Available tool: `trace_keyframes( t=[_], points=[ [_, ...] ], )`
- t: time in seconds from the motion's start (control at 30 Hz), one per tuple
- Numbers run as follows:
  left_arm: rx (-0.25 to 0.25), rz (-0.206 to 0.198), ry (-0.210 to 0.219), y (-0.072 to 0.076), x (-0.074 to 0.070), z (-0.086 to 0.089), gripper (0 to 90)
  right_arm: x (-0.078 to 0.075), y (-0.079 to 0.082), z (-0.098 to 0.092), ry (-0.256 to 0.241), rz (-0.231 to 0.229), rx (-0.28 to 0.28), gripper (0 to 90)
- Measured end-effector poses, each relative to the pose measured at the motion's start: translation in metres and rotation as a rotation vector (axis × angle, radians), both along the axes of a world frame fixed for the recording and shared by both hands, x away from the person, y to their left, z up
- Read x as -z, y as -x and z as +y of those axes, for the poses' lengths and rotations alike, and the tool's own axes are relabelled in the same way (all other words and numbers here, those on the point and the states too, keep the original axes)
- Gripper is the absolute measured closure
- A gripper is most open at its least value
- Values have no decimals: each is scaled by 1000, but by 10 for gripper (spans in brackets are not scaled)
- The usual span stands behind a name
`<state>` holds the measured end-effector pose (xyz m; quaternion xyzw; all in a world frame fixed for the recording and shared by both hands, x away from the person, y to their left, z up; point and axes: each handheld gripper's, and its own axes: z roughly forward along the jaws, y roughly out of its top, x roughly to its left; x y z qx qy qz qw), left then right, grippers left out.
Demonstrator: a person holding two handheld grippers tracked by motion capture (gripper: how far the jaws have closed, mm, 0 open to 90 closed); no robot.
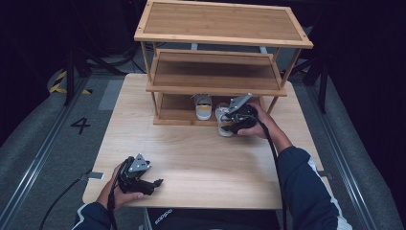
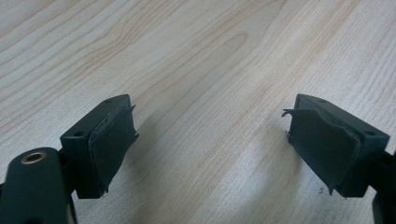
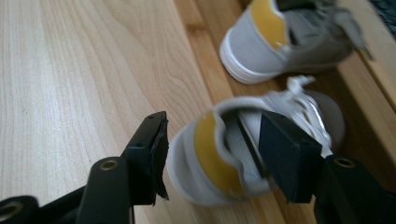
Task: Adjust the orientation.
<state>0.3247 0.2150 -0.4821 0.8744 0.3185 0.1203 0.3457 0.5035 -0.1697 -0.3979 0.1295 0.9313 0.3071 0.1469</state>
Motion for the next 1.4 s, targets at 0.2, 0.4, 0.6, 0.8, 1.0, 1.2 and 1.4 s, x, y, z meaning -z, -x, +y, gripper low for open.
trace_keyframes(
  t=[0.2, 0.4, 0.6, 0.8, 1.0, 1.2, 1.4],
  points=[
    [-5, 1, -1, 1, 0, 0, 148, 4, 14, -25, -70, -4, 92, 350],
    [-6, 1, -1, 1, 0, 0, 148, 13, 23, -36, -91, 18, 145, 317],
    [-6, 2, -1, 1, 0, 0, 148, 30, 21, -35, -114, 84, 210, 274],
    [-6, 1, -1, 1, 0, 0, 148, 38, 14, -28, -124, 60, 257, 274],
    [-6, 2, -1, 1, 0, 0, 148, 49, 7, -20, -131, 67, 276, 265],
    [-7, 0, 0, 1, 0, 0, 148, 47, 0, -20, -139, 59, 286, 321],
    [-6, 0, 0, 1, 0, 0, 148, 48, -10, -11, -152, 43, 329, 337]
  ],
)
